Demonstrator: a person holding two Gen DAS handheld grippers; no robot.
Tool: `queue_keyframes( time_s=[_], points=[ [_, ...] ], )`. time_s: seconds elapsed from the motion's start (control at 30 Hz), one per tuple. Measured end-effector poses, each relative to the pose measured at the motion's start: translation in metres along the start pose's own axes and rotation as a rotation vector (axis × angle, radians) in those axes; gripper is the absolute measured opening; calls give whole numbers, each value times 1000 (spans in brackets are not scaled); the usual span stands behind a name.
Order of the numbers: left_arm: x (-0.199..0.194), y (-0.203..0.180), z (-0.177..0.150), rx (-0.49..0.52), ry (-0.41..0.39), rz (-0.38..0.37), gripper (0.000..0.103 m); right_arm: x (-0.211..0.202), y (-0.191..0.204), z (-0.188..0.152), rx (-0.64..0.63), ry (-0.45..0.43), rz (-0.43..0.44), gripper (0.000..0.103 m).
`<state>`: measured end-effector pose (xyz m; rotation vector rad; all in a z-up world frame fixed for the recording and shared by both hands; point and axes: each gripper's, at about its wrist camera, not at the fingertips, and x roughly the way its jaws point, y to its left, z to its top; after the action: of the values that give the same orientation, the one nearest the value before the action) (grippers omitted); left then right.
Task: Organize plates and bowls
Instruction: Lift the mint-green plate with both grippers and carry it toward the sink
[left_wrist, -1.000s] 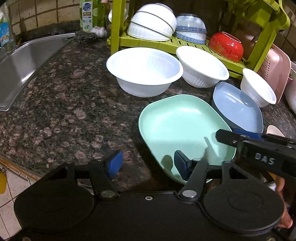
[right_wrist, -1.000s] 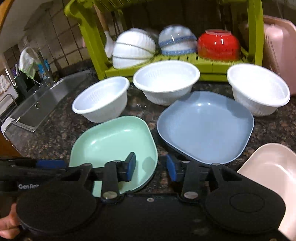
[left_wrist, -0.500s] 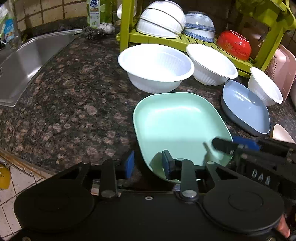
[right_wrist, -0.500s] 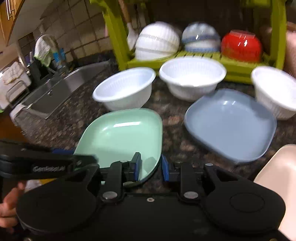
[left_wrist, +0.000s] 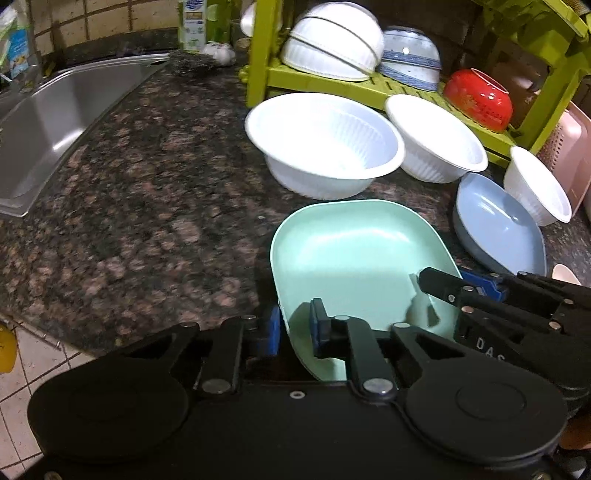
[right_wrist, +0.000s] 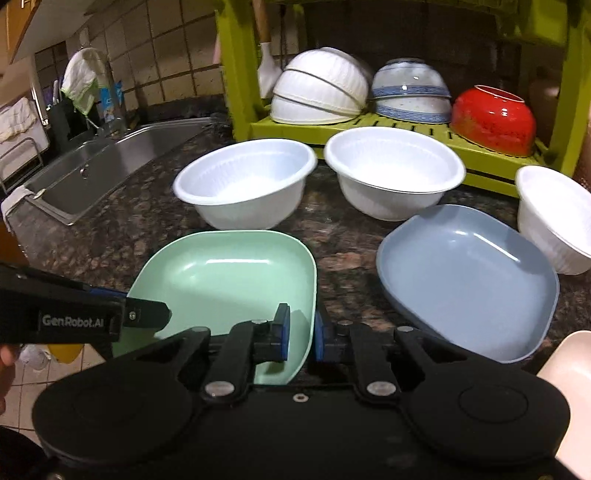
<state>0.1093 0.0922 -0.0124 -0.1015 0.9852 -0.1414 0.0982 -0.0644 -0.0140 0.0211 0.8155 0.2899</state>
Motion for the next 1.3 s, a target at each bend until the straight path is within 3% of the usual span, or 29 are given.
queue_keyframes(
  time_s=[0.37,0.67,0.77,0.83,0.9,0.97,1.3],
  points=[
    [-17,67,-5,-178,-26,78,21,34,64,23,-80,28,100,15],
    [-9,108,13,-281,-84,145,22,68,88,42,-45,11,147,18],
    [-6,114,16,-290,-97,153,25,73,90,43,-30,1,158,21],
    [-5,114,16,-292,-102,154,29,74,89,42,-25,-10,174,31],
    [-6,114,17,-292,-107,151,37,74,90,41,-33,-26,170,52],
    [-7,116,17,-301,-114,161,48,73,90,40,-43,-33,171,53],
    [-37,112,8,-323,-233,245,49,55,78,34,-1,-14,209,59]
  ],
)
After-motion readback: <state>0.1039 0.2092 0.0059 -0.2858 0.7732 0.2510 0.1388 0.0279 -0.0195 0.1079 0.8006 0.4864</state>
